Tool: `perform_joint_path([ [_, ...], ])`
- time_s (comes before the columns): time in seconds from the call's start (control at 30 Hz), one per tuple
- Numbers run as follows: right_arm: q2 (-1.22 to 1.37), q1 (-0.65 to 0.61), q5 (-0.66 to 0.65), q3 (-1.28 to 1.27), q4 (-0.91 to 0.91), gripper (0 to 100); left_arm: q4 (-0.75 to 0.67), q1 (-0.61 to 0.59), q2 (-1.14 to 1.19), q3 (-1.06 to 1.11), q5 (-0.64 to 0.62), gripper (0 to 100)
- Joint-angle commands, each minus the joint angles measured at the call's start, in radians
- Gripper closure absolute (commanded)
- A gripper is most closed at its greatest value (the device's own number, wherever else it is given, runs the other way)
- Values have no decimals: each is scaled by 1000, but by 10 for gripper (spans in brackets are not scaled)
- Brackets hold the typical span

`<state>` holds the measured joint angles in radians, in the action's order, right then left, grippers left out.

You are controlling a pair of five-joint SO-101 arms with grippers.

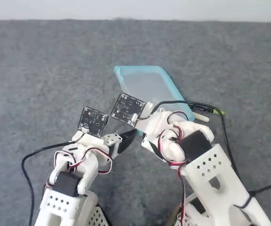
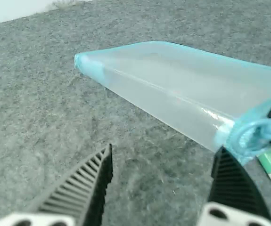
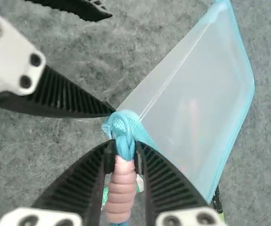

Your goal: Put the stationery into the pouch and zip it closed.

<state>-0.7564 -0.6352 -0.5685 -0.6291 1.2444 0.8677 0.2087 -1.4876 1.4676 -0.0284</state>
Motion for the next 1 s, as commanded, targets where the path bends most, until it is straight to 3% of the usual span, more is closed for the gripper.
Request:
perform_joint_path([
  [0.0,1,19,17,72,-30,993,5,14,2,-58,12,675],
  [0.37,2,19,206,140,-44,993,91,15,2,-124,15,674],
  [0.97,2,-84,178,9,-42,993,77,61,2,-125,11,674],
])
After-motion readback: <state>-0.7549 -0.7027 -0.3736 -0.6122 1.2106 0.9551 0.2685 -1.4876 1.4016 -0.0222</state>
